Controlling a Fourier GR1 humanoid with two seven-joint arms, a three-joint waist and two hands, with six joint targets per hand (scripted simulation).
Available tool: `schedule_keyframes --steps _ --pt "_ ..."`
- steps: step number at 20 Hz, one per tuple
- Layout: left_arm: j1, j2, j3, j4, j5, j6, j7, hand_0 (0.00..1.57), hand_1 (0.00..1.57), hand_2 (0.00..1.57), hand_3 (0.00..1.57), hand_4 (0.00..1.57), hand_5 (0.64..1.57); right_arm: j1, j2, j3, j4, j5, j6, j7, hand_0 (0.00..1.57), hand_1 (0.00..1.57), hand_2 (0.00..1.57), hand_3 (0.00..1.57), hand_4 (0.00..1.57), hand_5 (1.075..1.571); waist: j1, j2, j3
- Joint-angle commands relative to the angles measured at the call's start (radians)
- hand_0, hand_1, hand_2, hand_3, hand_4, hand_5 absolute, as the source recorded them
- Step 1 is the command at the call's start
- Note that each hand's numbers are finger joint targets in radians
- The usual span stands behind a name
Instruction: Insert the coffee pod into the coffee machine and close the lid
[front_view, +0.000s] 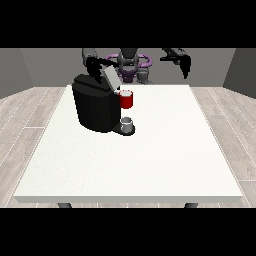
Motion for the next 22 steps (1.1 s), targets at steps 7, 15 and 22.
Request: schedule_keyframes --steps 7,15,22 --pt "-0.032 0.016 -0.021 -0.034 0.002 0.034 0.023 0.00 0.00 0.00 0.00 0.00 1.571 -0.130 -0.045 -0.038 0.106 -0.005 0.051 0.003 0.00 0.00 0.00 0.00 0.00 1.571 0.017 0.056 0.0010" --pt "-0.003 0.024 -0.013 -0.007 0.014 0.040 -0.027 0.00 0.00 0.00 0.00 0.02 1.571 -0.095 0.048 0.017 0.121 0.067 -0.042 -0.093 0.00 0.00 0.00 0.00 0.00 1.571 0.020 0.061 0.0008" --pt "-0.022 0.054 -0.002 0.059 0.017 0.043 0.001 0.00 0.00 0.00 0.00 0.16 1.571 -0.211 0.049 0.053 0.097 0.086 -0.003 0.034 0.00 0.00 0.00 0.00 0.00 1.571 0.000 0.022 0.0007"
